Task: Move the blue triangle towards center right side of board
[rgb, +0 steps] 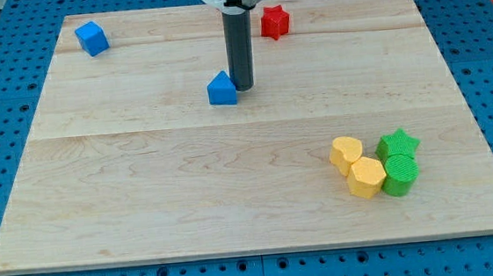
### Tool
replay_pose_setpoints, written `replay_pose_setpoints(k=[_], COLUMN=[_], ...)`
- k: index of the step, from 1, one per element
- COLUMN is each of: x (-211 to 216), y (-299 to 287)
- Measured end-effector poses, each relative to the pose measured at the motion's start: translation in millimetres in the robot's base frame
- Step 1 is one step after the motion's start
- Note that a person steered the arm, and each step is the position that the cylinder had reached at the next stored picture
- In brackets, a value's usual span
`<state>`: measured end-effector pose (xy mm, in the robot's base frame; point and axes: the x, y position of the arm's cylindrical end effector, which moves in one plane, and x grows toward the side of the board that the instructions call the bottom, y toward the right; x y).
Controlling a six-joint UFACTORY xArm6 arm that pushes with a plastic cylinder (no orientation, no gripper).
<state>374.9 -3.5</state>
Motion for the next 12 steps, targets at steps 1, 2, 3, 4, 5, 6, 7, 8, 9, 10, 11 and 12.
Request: replay_pose_setpoints(k=[1, 2, 3, 4, 5, 6, 7, 8, 9, 10, 11, 12], x=[2.3, 3.0, -11.6, -21.3, -20.7, -16.1, -9.3, -9.3, -9.3, -9.3, -7.1, -1.7], y=[-1.4, 10.5, 15.8, 12.6, -27.5, -81.7, -88.7, -88.7, -89.3, -92.2, -102.0, -109.2])
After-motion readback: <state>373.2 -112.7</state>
